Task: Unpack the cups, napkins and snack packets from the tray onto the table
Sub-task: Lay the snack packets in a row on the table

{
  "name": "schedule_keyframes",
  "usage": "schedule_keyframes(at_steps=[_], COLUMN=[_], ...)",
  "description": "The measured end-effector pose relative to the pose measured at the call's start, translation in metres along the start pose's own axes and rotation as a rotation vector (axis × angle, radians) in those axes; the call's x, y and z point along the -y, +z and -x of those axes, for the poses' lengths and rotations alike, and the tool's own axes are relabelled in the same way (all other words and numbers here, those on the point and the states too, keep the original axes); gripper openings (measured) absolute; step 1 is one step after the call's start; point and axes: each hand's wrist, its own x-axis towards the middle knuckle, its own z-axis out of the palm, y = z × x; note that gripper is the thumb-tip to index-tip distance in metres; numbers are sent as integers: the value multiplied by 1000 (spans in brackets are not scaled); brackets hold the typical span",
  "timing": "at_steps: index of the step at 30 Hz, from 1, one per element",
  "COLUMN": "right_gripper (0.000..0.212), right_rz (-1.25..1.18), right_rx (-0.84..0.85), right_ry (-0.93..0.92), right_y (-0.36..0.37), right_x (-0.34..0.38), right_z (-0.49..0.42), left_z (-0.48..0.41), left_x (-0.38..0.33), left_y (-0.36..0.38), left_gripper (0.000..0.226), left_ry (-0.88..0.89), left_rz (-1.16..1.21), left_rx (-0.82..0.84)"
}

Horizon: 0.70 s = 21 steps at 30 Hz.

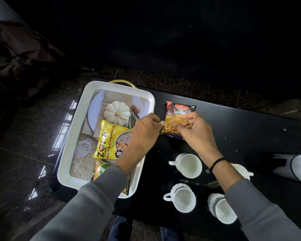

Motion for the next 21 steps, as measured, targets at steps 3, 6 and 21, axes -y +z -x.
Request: schedule_keyframes(at_steps=[3,6,21], right_gripper=[22,25,62], right_rz=[-13,42,242], right_rx=[107,211,343], right_ry=[-33,-125,-193], right_y=[21,50,116], right_x=[21,36,63], right_z=[9,16,6], left_z=[7,14,22], left_x=[22,53,141], left_y=[-24,-53,-95], left_gripper=[16,14,29], left_ry=[12,26,-274], left_rz=[23,50,516], left_rx=[-20,-33,97])
